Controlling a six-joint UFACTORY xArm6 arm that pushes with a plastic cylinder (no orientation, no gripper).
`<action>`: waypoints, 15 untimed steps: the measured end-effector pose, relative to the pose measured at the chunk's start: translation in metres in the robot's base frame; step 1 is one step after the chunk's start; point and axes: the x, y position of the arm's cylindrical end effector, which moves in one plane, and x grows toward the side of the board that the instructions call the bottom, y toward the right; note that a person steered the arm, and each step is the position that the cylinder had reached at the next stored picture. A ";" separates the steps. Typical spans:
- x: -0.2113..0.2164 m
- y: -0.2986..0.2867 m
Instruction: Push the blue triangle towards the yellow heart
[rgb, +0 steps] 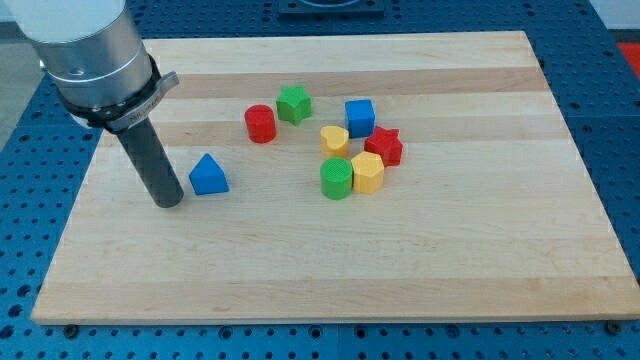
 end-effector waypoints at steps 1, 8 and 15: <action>-0.001 0.000; -0.019 0.036; -0.013 0.054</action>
